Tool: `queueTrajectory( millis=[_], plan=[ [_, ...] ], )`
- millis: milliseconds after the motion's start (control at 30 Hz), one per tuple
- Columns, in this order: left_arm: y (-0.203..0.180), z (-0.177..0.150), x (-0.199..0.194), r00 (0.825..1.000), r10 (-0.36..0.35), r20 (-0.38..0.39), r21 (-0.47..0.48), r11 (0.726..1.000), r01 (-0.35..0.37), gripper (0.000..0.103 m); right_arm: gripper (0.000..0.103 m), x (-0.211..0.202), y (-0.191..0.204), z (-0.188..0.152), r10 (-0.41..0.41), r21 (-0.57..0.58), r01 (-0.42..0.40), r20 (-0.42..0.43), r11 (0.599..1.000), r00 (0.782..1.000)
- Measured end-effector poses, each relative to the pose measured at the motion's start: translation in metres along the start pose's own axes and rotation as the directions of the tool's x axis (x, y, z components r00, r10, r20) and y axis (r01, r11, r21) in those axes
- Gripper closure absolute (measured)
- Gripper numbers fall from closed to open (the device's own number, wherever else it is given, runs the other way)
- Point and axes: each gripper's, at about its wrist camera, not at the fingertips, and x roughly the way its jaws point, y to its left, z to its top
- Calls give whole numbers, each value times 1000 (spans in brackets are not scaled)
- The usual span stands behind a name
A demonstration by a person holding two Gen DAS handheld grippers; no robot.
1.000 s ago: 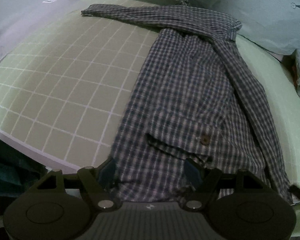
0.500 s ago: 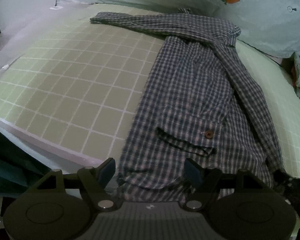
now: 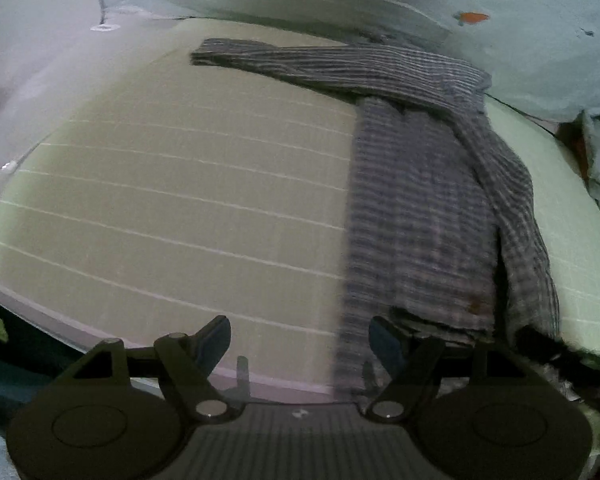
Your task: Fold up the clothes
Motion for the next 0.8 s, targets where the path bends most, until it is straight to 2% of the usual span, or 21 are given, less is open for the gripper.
queueTrajectory(
  millis=[67, 100, 133, 167, 200, 267, 333, 367, 400, 467, 500, 567, 633, 800],
  plan=[
    [16, 6, 3, 1000, 4, -6, -15, 1000, -4, 26, 100, 20, 3, -7, -40, 23, 41, -56, 999, 998],
    [23, 10, 4, 1000, 9, -6, -24, 1000, -9, 26, 95, 30, 4, -10, -61, 33, 64, -84, 997, 995],
    [31, 14, 4, 1000, 12, -4, -34, 999, -12, 26, 94, 31, 4, -10, -65, 53, 70, -79, 996, 995],
    [38, 18, 5, 1000, 11, -2, -43, 999, -11, 26, 89, 30, 4, -10, -68, 74, 73, -70, 995, 995],
    [45, 23, 5, 1000, 8, 1, -51, 999, -8, 26, 78, 30, 4, -10, -71, 96, 77, -61, 992, 996],
    [56, 32, 7, 1000, 8, 3, -63, 998, -8, 26, 65, 20, 4, -3, -86, 124, 85, 2, 989, 996],
    [63, 41, 10, 1000, 9, 2, -69, 998, -8, 26, 57, 11, 8, 8, -117, 141, 107, 65, 984, 991],
    [66, 45, 12, 1000, 7, 2, -71, 997, -7, 26, 47, 8, 8, 14, -135, 147, 122, 88, 982, 987],
    [69, 51, 14, 1000, 5, 5, -71, 997, -5, 26, 35, 4, 7, 19, -166, 154, 148, 116, 977, 979],
    [72, 60, 16, 1000, 1, 17, -60, 998, 0, 25, 26, 0, 1, 24, -239, 188, 211, 141, 959, 961],
    [74, 63, 17, 1000, -3, 21, -56, 998, 4, 24, 26, -2, -2, 27, -275, 206, 242, 152, 948, 949],
    [77, 70, 21, 1000, -15, 23, -53, 998, 16, 21, 28, -5, -15, 25, -309, 264, 265, 143, 927, 940],
    [79, 77, 29, 1000, -26, 8, -51, 998, 26, 21, 34, -4, -26, 21, -341, 312, 292, 113, 904, 933],
    [90, 103, 41, 1000, -19, 15, -50, 999, 19, 21, 34, 3, -16, 31, -392, 252, 351, 132, 902, 911]
  ],
)
